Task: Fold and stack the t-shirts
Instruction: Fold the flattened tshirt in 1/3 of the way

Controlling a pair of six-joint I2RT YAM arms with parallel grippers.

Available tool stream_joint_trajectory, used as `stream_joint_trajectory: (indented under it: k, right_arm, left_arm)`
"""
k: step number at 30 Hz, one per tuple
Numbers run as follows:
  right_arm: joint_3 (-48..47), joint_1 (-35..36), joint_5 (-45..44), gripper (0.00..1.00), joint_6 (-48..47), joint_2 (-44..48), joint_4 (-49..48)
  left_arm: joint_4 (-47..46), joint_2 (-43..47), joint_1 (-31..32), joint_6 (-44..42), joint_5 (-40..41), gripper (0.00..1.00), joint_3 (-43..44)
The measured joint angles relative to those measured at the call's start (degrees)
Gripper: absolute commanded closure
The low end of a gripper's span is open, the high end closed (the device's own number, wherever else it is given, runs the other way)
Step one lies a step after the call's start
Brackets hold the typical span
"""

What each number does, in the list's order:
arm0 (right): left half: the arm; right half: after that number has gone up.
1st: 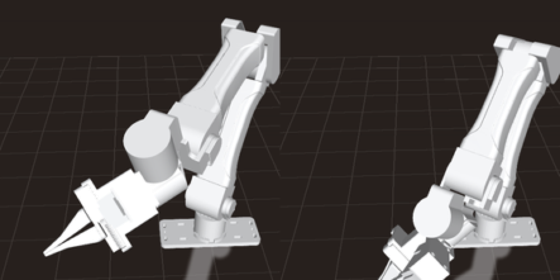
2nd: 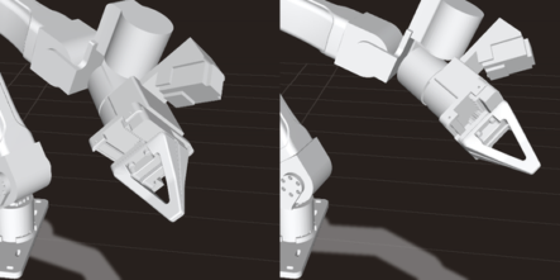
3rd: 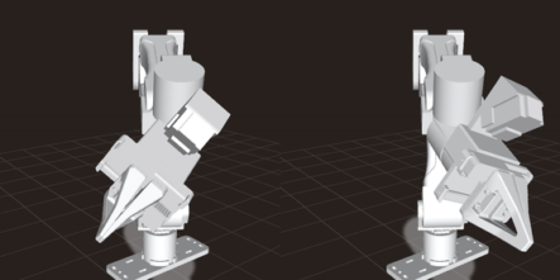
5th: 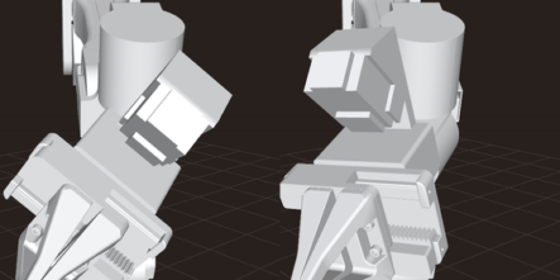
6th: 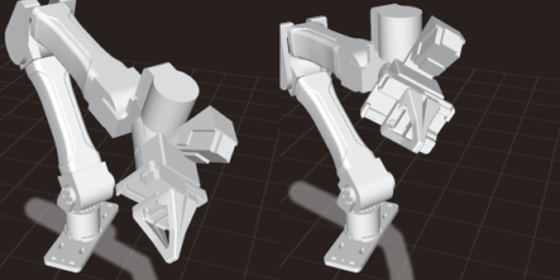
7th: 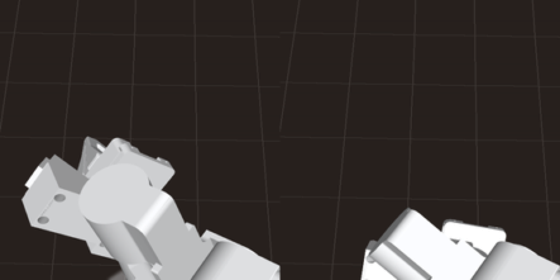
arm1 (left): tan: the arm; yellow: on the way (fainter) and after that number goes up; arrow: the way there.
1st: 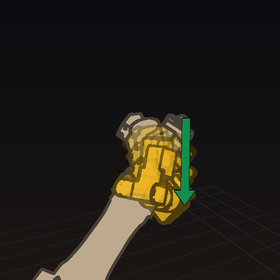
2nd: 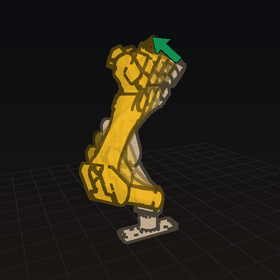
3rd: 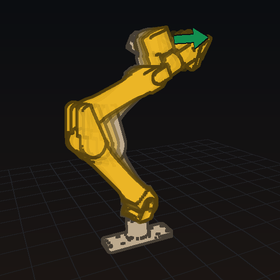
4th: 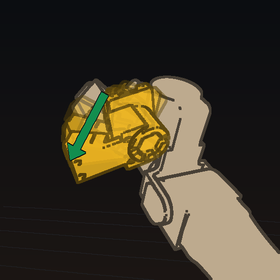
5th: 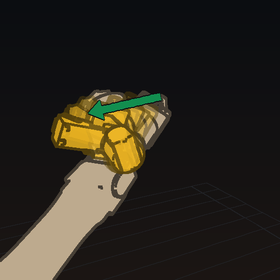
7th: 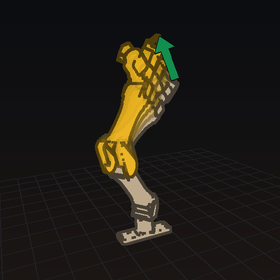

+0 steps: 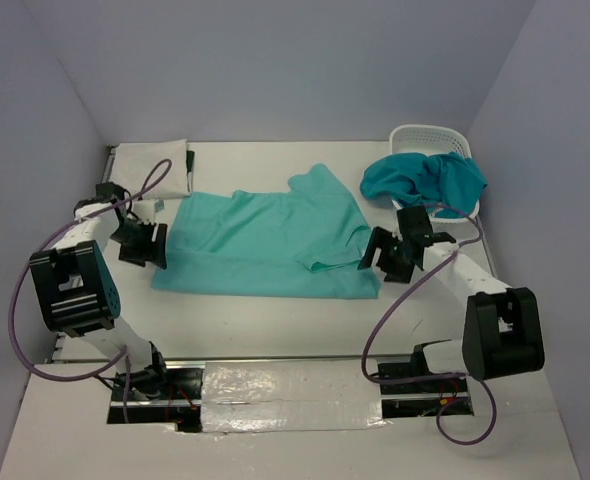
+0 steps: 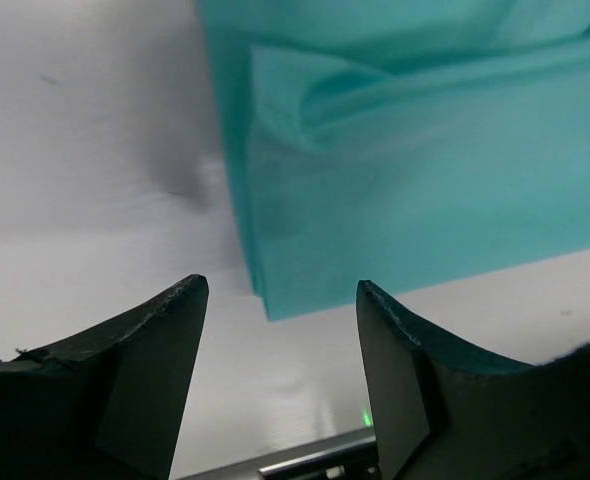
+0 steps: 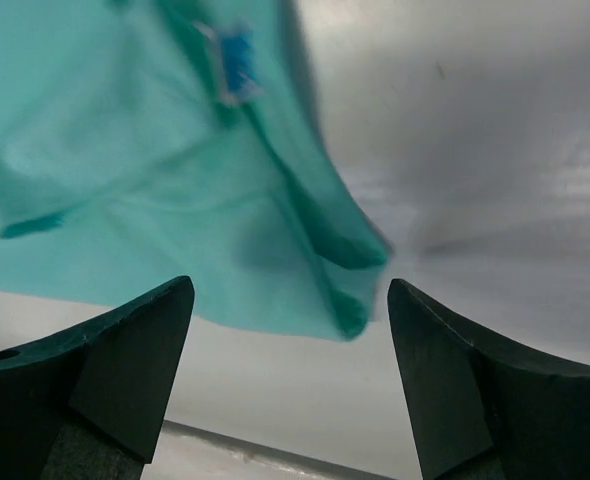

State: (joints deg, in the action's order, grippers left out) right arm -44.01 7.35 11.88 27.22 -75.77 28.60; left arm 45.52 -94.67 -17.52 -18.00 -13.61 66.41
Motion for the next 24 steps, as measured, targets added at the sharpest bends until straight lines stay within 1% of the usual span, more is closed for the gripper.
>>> stream_joint_trajectory:
  k: [3,4,6,7,8,9,10,11,14,16,18,20,22,24]
  right_arm:
    - [5.60,0.00,0.48,0.18,1.99,-1.84,0.04]
    - [5.99,-0.11,1.92,0.25,2.99,-2.73,0.24]
    - [5.99,-0.15,3.67,0.36,3.63,-3.98,-2.23]
    - [5.86,-0.17,4.87,0.53,4.11,-4.94,-3.28]
    - [5.79,-0.17,6.03,0.64,4.48,-5.79,-4.33]
    - [5.92,-0.17,6.51,0.91,4.83,-6.69,-5.62]
    - [6.14,-0.17,7.10,1.00,4.94,-7.52,-6.49]
    - [6.51,-0.17,7.50,1.00,5.77,-8.07,-6.95]
    - [7.72,-0.59,8.15,1.00,6.80,-6.93,-7.13]
    - [9.44,-1.60,7.78,1.00,7.87,-3.69,-6.43]
    - [11.37,-2.84,6.73,1.00,9.27,1.14,-4.87]
    - [13.27,-3.54,5.55,1.00,11.23,8.33,-1.77]
    - [14.36,-3.45,4.85,1.00,13.42,16.17,1.95]
    - [14.64,-3.39,4.42,1.00,15.21,21.46,5.35]
  left_arm:
    - [1.57,-2.16,0.50,-0.17,-0.20,0.26,-2.47]
    - [1.60,-3.30,0.66,-0.24,-0.22,0.26,-2.91]
    - [1.44,-5.64,0.83,-0.37,-0.31,0.31,-3.37]
    - [1.88,-6.58,1.07,-0.55,-0.33,0.35,-3.23]
    - [2.12,-6.73,1.27,-0.61,-0.35,0.51,-3.08]
    - [2.23,-6.78,1.36,-0.72,-0.55,0.62,-3.10]
    - [1.99,-7.17,1.57,-1.03,-1.11,0.77,-3.10]
    - [1.99,-7.80,1.99,-1.44,-2.01,1.00,-2.97]
    - [2.21,-7.93,2.54,-1.97,-3.61,1.00,-3.19]
    - [2.19,-7.34,2.45,-2.89,-4.26,1.00,-3.89]
    - [2.43,-5.68,1.51,-3.61,-3.93,1.00,-5.51]
    - [4.31,-3.39,0.04,-4.61,-2.73,1.00,-6.73]
    - [6.49,0.20,-0.79,-5.88,-1.09,1.00,-7.87]
    - [8.66,3.61,-0.83,-7.26,0.33,1.00,-8.85]
